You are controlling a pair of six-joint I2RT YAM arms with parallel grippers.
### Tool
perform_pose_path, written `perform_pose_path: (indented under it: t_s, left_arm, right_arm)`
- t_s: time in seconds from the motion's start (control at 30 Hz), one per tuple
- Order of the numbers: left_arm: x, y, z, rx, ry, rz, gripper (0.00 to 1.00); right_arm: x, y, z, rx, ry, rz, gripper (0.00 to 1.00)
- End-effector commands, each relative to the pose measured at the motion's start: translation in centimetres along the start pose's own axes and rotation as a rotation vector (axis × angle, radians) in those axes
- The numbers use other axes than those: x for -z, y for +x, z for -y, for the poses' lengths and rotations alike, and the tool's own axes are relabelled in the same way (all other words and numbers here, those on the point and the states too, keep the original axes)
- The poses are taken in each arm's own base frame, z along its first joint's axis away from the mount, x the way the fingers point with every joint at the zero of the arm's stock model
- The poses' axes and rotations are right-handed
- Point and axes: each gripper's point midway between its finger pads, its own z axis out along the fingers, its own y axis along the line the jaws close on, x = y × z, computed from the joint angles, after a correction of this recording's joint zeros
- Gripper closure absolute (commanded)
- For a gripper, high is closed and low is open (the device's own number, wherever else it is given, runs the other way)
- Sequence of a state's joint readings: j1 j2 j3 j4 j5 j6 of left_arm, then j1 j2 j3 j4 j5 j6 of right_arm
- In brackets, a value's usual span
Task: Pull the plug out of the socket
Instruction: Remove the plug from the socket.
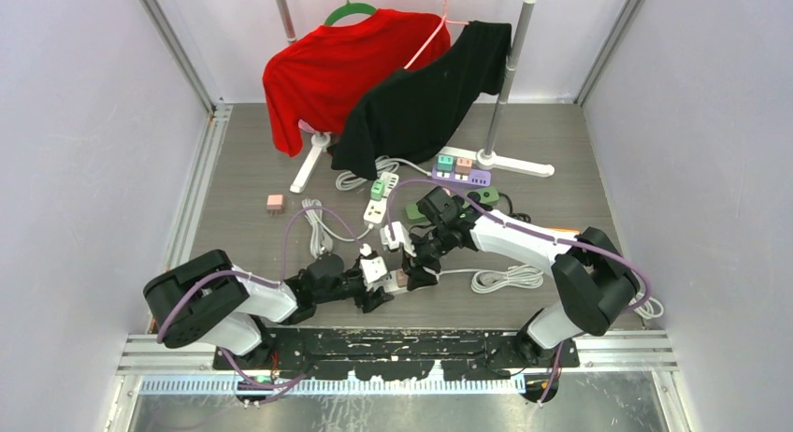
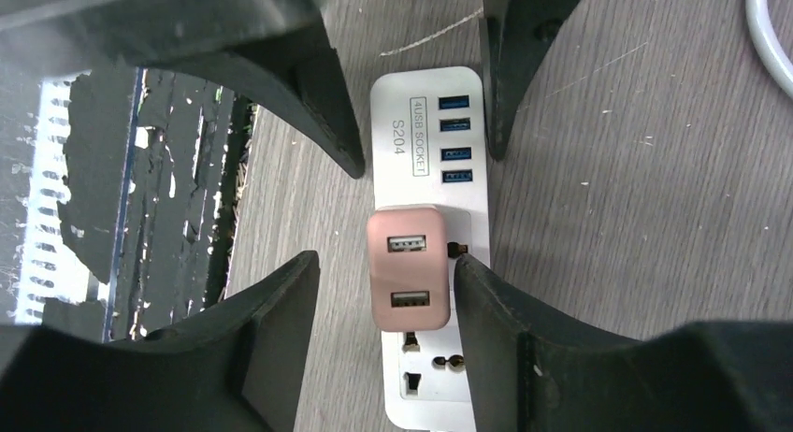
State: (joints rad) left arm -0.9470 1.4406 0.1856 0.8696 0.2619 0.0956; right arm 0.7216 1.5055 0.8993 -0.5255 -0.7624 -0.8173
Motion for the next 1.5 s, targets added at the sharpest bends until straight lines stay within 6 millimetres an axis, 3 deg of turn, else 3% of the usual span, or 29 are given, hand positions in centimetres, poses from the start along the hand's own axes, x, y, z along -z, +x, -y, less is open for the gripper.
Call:
perform_pose_path:
  t_s: [0.0, 0.1, 0.43, 0.5, 0.67, 0.77, 0.87, 1.0, 1.07, 1.13, 1.23, 1.33, 1.47]
  left_arm:
    - [-1.1, -2.8, -0.5, -0.036, 0.001, 0.071, 0.41]
    - [-1.1, -2.8, -0.5, -0.03, 0.002, 0.071, 0.41]
    - [-1.4, -2.6, -0.3, -0.026, 0.017, 0.062, 0.42]
    - [-1.4, -2.4, -0.1, -0.023, 0.028, 0.056, 0.5]
    - [-1.5, -2.2, 0.2, -0.013, 0.043, 0.041, 0.83]
    - [-1.5, -2.1, 0.2, -0.015, 0.045, 0.037, 0.99]
    - [-1.5, -1.9, 0.2, -0.014, 0.049, 0.032, 1.0]
    - [-1.7, -1.7, 0.2, -0.015, 0.051, 0.024, 1.0]
    - [-1.8, -1.6, 0.2, -0.017, 0.053, 0.023, 1.0]
    - [-1.8, -1.5, 0.2, -0.019, 0.052, 0.021, 1.0]
    - [-1.9, -1.5, 0.2, -0.018, 0.054, 0.019, 1.0]
    - [-2.0, -1.3, 0.3, -0.015, 0.056, 0.013, 1.0]
    - [-2.1, -1.1, 0.3, -0.006, 0.06, 0.006, 1.0]
  right_arm:
    - [-0.1, -1.1, 1.0, 0.019, 0.044, 0.02, 0.42]
    - [0.0, -1.0, 1.1, 0.02, 0.048, 0.016, 0.48]
    - [-0.4, 0.1, 0.5, 0.034, 0.021, -0.007, 0.8]
    - [-0.3, 0.1, -0.2, 0.055, -0.008, -0.007, 0.87]
    - [0.0, -0.5, -3.4, 0.114, -0.159, 0.061, 0.99]
    - [-0.4, -1.1, -1.4, 0.017, -0.062, 0.062, 0.99]
    - [0.2, -1.3, 1.3, -0.064, 0.049, 0.072, 0.99]
    - [3.1, -0.1, 3.1, -0.103, 0.124, 0.111, 0.99]
    - [4.0, 1.1, 2.4, -0.033, 0.123, 0.073, 0.99]
    - [3.9, 2.0, 0.0, 0.059, 0.037, 0.062, 0.99]
    - [3.3, 2.0, -2.8, 0.142, -0.078, 0.09, 0.99]
    - [2.5, 0.9, -3.0, 0.136, -0.101, 0.094, 0.99]
    - [1.7, -0.4, -1.8, 0.034, -0.058, 0.122, 0.99]
